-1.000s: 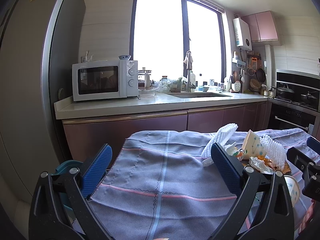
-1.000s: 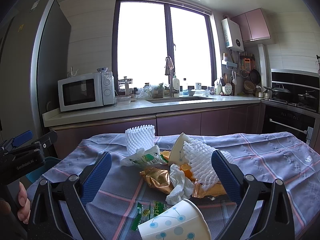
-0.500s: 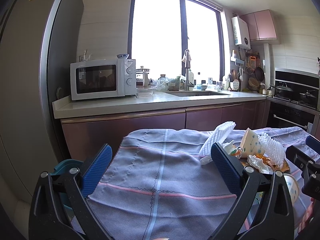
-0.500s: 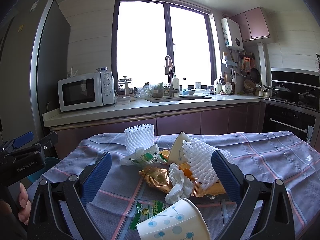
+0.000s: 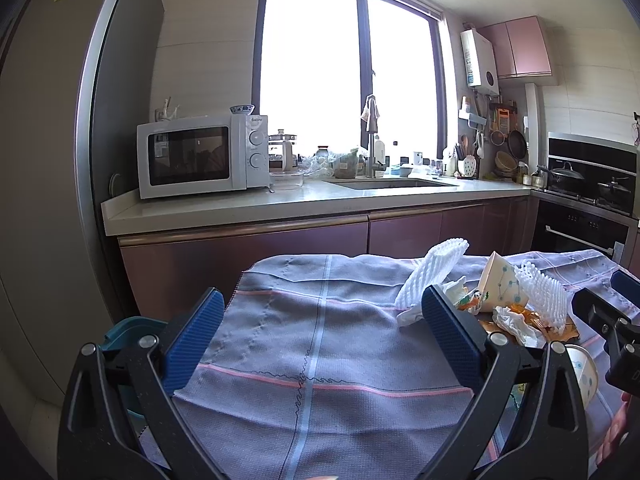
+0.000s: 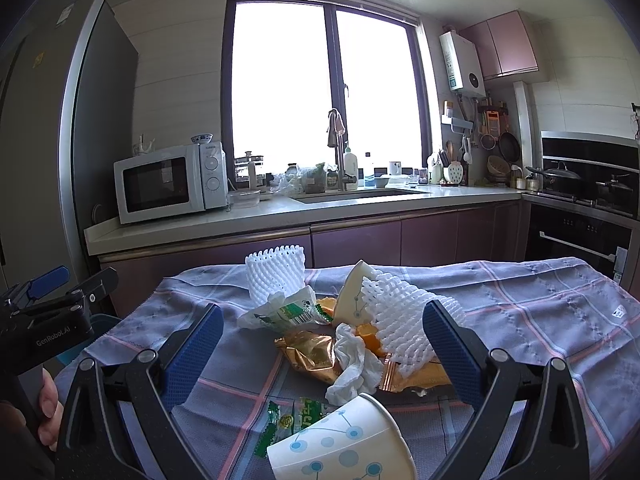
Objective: Collect trash
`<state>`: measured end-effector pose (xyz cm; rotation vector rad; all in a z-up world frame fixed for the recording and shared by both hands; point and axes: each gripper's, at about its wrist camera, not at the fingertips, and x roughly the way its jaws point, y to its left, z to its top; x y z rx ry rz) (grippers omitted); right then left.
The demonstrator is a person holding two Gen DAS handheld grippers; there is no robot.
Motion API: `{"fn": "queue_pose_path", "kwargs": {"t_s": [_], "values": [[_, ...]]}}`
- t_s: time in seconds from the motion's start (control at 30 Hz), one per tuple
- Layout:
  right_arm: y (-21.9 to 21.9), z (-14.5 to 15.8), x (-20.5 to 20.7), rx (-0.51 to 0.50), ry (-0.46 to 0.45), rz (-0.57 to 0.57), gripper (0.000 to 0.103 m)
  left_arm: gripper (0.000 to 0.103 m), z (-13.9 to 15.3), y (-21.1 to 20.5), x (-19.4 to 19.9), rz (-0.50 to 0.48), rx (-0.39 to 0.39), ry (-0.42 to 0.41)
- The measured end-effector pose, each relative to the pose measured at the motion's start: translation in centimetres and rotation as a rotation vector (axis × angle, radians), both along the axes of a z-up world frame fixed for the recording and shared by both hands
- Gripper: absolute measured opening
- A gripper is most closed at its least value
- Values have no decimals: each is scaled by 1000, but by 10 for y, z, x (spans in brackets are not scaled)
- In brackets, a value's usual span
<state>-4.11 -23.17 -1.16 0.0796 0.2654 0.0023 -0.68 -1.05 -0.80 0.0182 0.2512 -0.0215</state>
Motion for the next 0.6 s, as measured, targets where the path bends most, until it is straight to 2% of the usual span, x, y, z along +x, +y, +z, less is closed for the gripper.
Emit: {"fn": "queue_pose_path", "kwargs": {"t_s": [0.6], "values": [[-2, 0, 1, 2, 3, 0, 96, 97, -2, -3, 0, -5, 1, 4]]}}
